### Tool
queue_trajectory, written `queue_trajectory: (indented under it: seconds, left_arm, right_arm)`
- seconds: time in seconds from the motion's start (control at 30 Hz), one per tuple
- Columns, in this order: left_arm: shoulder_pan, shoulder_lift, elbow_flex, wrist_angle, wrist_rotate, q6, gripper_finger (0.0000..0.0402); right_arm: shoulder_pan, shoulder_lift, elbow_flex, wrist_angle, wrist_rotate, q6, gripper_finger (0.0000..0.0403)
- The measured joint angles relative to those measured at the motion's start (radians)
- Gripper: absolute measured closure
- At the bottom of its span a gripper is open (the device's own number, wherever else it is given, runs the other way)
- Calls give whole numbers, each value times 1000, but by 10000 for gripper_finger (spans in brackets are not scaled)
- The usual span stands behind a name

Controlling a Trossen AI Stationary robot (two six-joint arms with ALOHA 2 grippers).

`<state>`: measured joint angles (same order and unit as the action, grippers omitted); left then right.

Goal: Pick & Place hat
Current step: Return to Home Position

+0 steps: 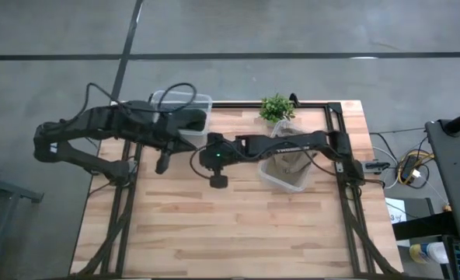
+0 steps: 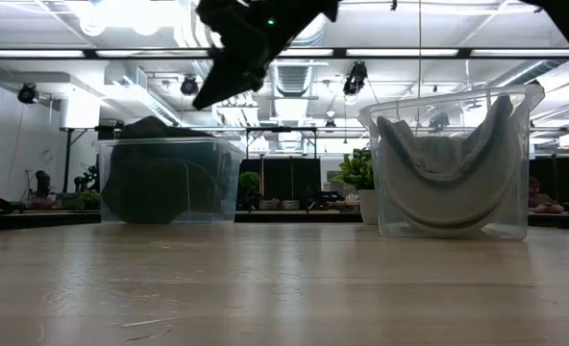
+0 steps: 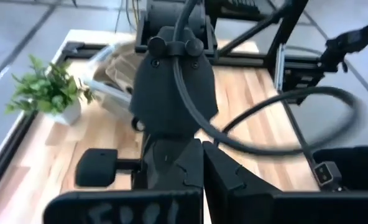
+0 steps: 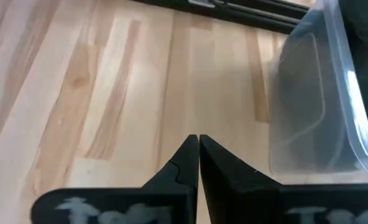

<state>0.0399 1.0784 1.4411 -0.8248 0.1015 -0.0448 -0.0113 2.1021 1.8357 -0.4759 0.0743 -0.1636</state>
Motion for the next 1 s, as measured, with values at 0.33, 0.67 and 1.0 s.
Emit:
queue_trajectory:
  seconds: [0.33, 0.67, 1.0]
  left_arm:
    - [-17, -210, -123, 123, -98, -2, 401]
    - [-17, -408, -356, 309, -104, 0, 401]
    - [-17, -563, -620, 470, -121, -41, 401]
  right_arm:
    - [2, -308, -369, 231, -5, 18, 395]
    - [4, -740, -805, 522, -120, 90, 395]
    - [5, -1144, -1113, 585, -124, 182, 394]
